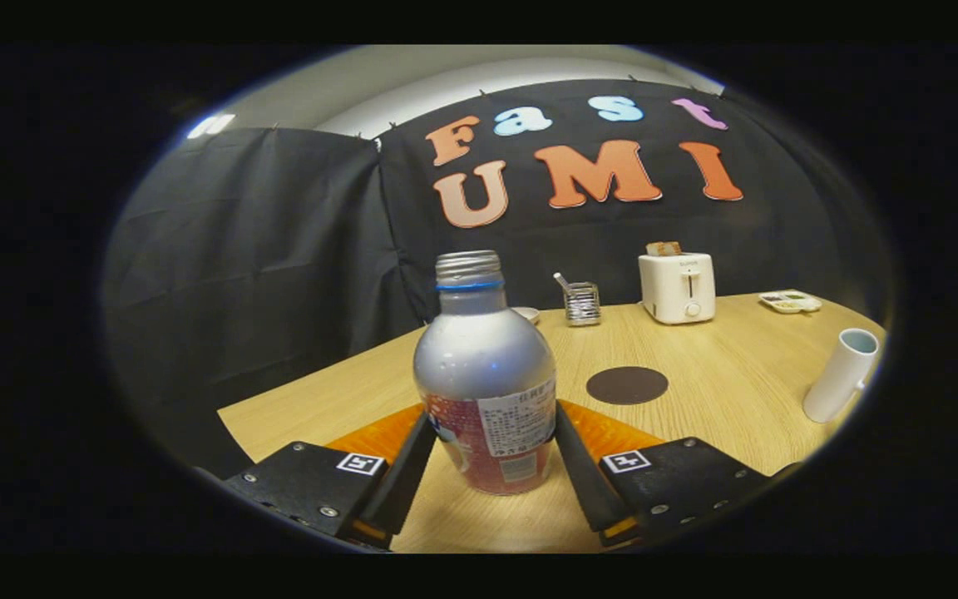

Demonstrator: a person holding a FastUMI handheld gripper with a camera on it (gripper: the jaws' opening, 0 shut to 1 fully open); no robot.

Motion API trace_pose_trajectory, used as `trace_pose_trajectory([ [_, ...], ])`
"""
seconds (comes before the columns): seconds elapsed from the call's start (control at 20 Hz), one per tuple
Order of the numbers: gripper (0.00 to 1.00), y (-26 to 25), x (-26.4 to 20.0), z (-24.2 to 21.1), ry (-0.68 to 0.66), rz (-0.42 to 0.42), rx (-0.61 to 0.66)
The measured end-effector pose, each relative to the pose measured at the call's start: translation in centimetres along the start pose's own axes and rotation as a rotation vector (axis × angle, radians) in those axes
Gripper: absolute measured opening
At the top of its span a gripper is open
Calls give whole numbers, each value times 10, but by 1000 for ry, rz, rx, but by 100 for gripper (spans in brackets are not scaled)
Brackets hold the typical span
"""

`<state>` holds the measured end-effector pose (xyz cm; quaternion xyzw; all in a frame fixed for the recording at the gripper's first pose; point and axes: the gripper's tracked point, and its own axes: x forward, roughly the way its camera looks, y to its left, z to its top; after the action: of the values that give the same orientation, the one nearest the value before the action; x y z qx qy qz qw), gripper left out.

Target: Take the bottle from table, then pour the juice into the cup, finally place the bottle on the coaster

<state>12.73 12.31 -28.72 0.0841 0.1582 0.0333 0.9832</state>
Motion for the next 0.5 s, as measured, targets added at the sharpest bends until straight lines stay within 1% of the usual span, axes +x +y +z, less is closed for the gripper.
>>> trace_pose_trajectory([
  [0.15,80,-3,-10,18,-17,13,68],
  [0.3,80,-18,-17,33,-33,-6,137],
  [0.4,80,-32,-22,44,-77,-23,203],
  [0.5,80,-47,-22,46,-94,-47,255],
])
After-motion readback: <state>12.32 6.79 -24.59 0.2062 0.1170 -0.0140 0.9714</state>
